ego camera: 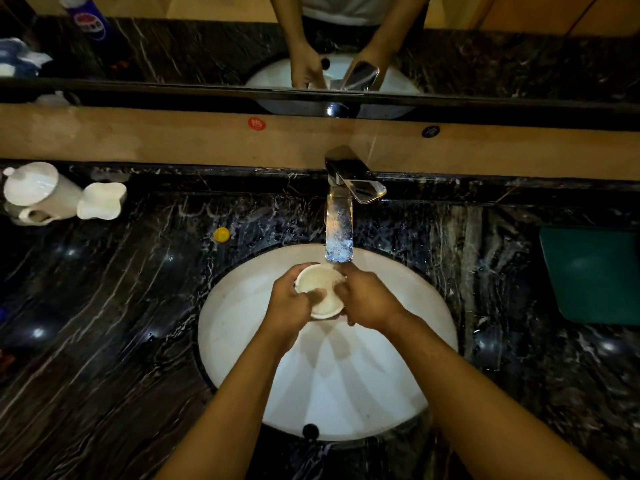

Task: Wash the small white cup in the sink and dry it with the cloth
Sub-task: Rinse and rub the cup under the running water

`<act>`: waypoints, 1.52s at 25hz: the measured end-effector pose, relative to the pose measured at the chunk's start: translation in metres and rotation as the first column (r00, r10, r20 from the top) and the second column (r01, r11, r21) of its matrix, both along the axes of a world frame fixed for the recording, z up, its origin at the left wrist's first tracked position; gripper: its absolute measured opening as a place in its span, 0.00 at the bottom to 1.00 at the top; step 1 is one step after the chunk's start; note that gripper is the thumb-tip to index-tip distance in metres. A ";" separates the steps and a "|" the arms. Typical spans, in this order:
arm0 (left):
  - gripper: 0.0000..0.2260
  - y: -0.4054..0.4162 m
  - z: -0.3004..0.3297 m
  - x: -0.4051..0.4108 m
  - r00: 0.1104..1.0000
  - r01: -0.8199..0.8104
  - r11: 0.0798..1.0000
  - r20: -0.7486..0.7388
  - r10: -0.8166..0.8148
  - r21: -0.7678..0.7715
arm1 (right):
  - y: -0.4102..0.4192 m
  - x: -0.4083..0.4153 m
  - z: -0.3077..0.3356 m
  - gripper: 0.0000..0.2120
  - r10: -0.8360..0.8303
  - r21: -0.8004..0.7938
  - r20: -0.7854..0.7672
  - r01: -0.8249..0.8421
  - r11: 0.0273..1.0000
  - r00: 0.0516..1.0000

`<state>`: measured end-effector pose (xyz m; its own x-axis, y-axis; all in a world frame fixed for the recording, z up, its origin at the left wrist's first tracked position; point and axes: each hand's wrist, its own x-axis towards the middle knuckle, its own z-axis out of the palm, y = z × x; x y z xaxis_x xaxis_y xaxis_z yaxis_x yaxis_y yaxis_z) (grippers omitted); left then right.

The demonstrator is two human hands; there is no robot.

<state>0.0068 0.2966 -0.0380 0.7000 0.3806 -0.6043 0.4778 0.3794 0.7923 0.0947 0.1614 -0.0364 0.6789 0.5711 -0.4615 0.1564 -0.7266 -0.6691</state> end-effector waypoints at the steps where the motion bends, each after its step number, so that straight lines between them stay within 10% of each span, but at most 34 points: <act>1: 0.21 -0.001 0.001 -0.002 1.000 0.013 0.999 0.007 -0.012 -0.038 | 0.002 0.005 0.002 0.15 0.001 -0.052 0.060 0.002 0.999 0.998; 7: 0.22 0.005 0.003 0.002 0.997 0.071 0.993 0.028 -0.074 0.092 | 0.002 0.012 0.006 0.15 0.081 -0.039 0.155 -0.076 0.996 0.985; 12: 0.08 -0.007 0.000 0.009 0.948 -0.310 0.950 -0.057 0.312 0.040 | 0.008 -0.021 0.006 0.13 -0.318 0.133 -0.301 0.370 0.919 0.899; 20: 0.11 -0.010 -0.002 0.003 0.997 -0.072 0.983 -0.026 0.077 0.169 | -0.001 -0.002 0.006 0.23 -0.081 -0.177 0.195 0.117 0.977 0.977; 25: 0.12 -0.006 0.000 0.016 0.990 -0.130 0.977 -0.035 0.138 0.170 | 0.003 -0.013 0.004 0.18 -0.161 0.089 -0.080 0.168 0.982 0.984; 30: 0.20 -0.019 -0.005 0.011 0.962 -0.268 0.962 -0.061 0.265 -0.047 | 0.019 -0.024 0.003 0.11 -0.473 0.137 -0.405 0.563 0.815 0.783; 33: 0.16 -0.024 -0.007 0.005 0.978 -0.206 0.978 -0.009 0.206 0.032 | 0.017 -0.023 0.004 0.10 -0.528 0.016 -0.279 0.554 0.833 0.802; 38: 0.12 -0.009 0.004 0.003 0.999 -0.041 0.999 -0.032 0.041 -0.001 | 0.003 -0.006 0.008 0.19 -0.114 -0.241 0.178 0.156 0.958 0.977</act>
